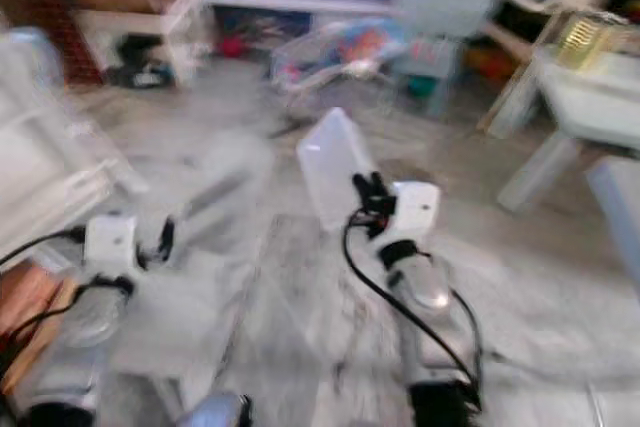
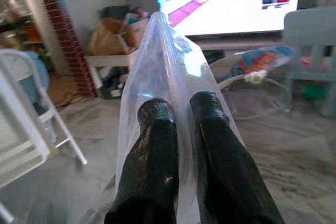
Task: Restocking fridge
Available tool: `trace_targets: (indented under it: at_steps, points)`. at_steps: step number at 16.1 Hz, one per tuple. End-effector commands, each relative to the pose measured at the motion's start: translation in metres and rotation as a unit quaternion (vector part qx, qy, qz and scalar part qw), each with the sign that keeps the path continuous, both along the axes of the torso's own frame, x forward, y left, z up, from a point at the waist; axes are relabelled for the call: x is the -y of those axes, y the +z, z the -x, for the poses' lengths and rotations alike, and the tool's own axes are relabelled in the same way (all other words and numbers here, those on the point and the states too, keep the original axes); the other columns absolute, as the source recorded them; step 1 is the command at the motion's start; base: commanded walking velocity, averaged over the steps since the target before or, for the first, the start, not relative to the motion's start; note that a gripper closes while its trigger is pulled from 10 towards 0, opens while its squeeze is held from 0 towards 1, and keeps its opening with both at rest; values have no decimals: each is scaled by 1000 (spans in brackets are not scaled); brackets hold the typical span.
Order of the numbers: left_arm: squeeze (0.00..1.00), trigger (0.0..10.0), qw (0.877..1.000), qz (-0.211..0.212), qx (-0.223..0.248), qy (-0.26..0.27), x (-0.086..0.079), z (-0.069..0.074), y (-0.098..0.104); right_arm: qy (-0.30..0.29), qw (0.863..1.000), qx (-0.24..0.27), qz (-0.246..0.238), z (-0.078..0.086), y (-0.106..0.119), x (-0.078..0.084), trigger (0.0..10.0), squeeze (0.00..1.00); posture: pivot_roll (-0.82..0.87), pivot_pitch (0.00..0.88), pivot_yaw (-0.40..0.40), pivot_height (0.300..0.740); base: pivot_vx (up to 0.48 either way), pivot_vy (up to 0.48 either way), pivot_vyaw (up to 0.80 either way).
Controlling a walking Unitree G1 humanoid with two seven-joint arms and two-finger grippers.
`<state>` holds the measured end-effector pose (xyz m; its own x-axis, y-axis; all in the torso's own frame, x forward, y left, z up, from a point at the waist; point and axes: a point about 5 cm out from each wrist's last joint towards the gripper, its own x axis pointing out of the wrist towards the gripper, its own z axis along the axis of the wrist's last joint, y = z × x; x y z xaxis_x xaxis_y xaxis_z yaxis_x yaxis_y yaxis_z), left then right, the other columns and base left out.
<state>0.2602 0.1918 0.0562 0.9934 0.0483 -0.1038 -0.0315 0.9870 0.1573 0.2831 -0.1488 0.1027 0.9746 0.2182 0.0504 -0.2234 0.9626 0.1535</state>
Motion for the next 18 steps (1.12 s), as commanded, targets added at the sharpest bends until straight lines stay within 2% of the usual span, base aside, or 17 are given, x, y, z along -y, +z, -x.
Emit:
trace_targets:
  at_steps: [1, 6, 10, 13, 15, 16, 18]
  points:
    - [0, 10000, 1000, -10, -1, 21, -5, 2, -2, -1, 1000, 11, -1, -1, 5, 3, 10000, 0, 95, 33, -24, 740, 0, 0, 731]
    - [0, 10000, 1000, -10, -9, 26, -8, 8, -7, -8, 1000, 14, 0, -4, 6, 7, 10000, 0, 98, 29, -21, 740, 0, 0, 726]
    - [0, 10000, 999, -10, -3, 31, -8, 5, -6, 1, 1000, 13, -2, 0, 3, -1, 10000, 0, 101, 25, -18, 740, 0, 0, 727]
    - [0, 10000, 997, 38, -18, 64, -12, 5, -10, 7, 1000, 14, 3, -2, 4, 1, 10000, 0, 106, 25, -28, 740, 0, 0, 725]
    - [0, 10000, 997, 41, -20, 68, -13, 7, -11, 6, 1000, 15, 4, -3, 5, 3, 10000, 0, 107, 28, -30, 740, 0, 0, 725]
    - [0, 10000, 994, 72, -30, 80, -13, 10, -15, 5, 1000, 14, 4, -4, 5, 4, 10000, 0, 109, 32, -33, 740, 0, 0, 725]
    - [0, 10000, 994, 79, -27, 73, -11, 10, -14, 9, 1000, 11, 3, -4, 3, 2, 10000, 0, 112, 36, -37, 740, 0, 0, 725]
